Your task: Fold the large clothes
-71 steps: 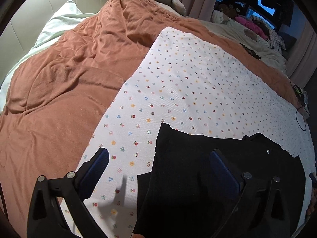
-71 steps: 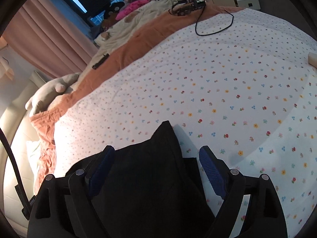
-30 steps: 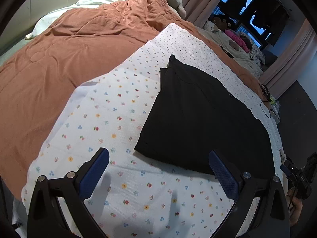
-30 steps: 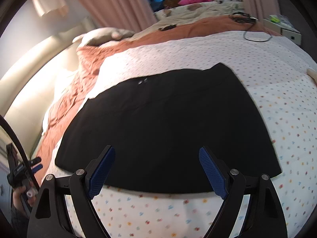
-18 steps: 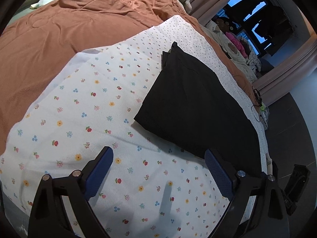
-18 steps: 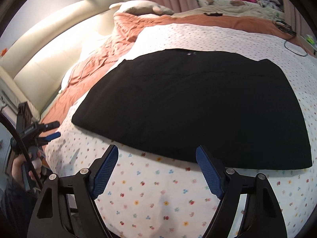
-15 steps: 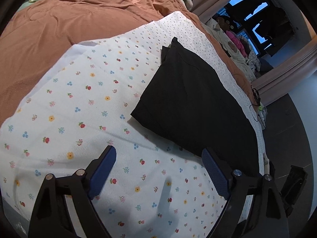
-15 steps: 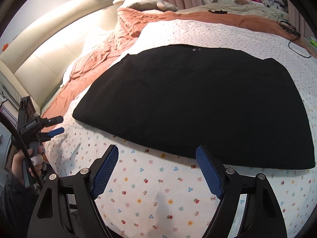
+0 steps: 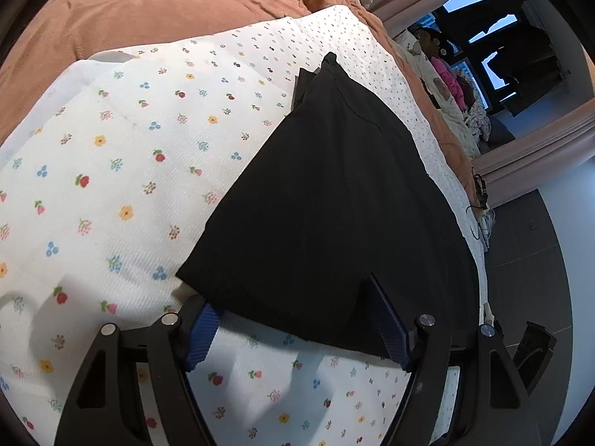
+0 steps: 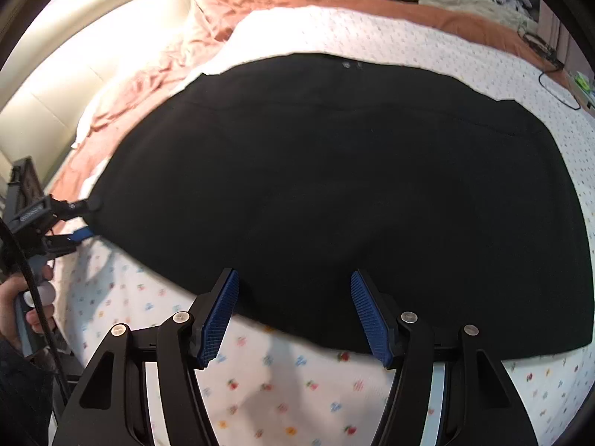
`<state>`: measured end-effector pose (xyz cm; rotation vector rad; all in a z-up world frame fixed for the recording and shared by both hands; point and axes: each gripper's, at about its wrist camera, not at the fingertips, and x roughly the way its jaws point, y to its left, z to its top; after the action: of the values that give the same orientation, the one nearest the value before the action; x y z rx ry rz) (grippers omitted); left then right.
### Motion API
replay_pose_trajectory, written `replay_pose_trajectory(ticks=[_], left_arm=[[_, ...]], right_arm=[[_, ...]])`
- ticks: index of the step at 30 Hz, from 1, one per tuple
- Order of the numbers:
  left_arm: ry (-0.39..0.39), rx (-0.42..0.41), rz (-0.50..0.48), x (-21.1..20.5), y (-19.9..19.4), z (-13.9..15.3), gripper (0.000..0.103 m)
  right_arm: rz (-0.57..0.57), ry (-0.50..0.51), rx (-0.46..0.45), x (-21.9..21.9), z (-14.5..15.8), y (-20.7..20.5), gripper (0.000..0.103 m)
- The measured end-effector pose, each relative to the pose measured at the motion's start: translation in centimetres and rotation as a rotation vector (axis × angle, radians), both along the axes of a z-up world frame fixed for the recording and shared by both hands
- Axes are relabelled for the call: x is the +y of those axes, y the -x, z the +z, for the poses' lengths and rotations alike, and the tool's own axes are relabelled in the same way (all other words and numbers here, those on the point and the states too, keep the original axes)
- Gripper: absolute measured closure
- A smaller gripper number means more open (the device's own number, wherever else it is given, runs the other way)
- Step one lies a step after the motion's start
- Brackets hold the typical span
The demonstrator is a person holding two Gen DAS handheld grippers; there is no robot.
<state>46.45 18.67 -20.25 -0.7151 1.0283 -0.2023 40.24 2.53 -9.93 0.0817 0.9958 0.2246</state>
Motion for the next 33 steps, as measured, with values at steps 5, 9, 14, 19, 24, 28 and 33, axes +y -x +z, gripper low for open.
replay_pose_trajectory(ticks=[5, 9, 14, 19, 24, 28, 33], left_arm=[[-0.021, -0.002, -0.003, -0.6, -0.9, -0.1, 0.028], [-0.014, -0.004, 0.014, -0.4, -0.8, -0.2, 0.030], [-0.014, 0.001, 0.032, -0.2, -1.0, -0.4, 0.040], [0.012, 0.016, 0.093, 0.2, -0.8, -0.5, 0.046], [0.018, 0.030, 0.133, 0.1, -0.4, -0.5, 0.049], [0.030, 0.038, 0.161, 0.0, -0.4, -0.7, 0.054], [0.016, 0.048, 0.158, -0.6, -0.7, -1.0, 0.071]], right_arm=[[-0.012, 0.015, 0.041, 0.5, -1.1, -2.9, 0.051], [-0.042, 0.055, 0.041, 1.2, -1.6, -6.0, 0.060], [-0.069, 0.041, 0.040, 1.1, -1.8, -9.4, 0.062], [-0.094, 0.010, 0.041, 0.4, -2.1, -12.4, 0.065], [-0.106, -0.013, 0.041, 0.2, -2.7, -15.7, 0.066], [-0.117, -0.050, 0.045, -0.5, -3.5, -18.1, 0.066], [-0.122, -0.063, 0.030, -0.5, -4.6, -20.2, 0.067]])
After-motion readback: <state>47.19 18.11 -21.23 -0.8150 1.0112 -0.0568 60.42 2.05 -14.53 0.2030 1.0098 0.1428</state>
